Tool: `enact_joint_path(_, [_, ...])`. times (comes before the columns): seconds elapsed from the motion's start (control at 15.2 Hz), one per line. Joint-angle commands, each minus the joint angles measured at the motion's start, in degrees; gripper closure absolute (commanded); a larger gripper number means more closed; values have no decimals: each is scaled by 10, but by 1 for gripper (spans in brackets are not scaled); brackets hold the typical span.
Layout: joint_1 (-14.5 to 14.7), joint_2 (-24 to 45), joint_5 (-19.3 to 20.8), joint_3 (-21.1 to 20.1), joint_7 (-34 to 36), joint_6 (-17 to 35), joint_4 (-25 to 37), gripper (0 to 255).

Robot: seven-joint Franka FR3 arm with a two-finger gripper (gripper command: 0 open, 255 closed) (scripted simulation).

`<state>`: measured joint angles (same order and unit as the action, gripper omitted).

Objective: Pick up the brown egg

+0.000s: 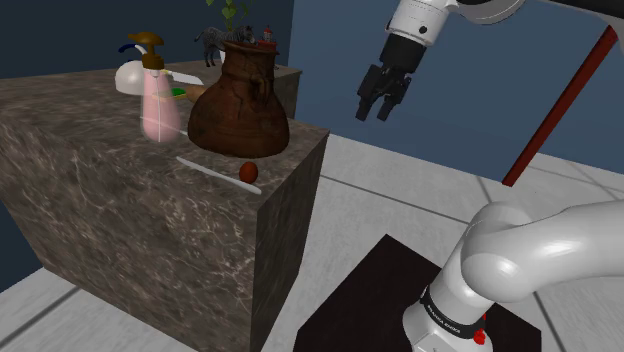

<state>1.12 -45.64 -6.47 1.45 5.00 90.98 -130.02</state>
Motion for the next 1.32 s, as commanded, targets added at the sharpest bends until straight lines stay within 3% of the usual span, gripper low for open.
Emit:
enact_joint_path(0.0, [0,0,0,0,0,0,0,0])
enact_joint_path(0.66, [20,211,-11,-77,69,67,85,0])
enact_joint_path(1.25, [39,422,15,-131,139,86,218,0])
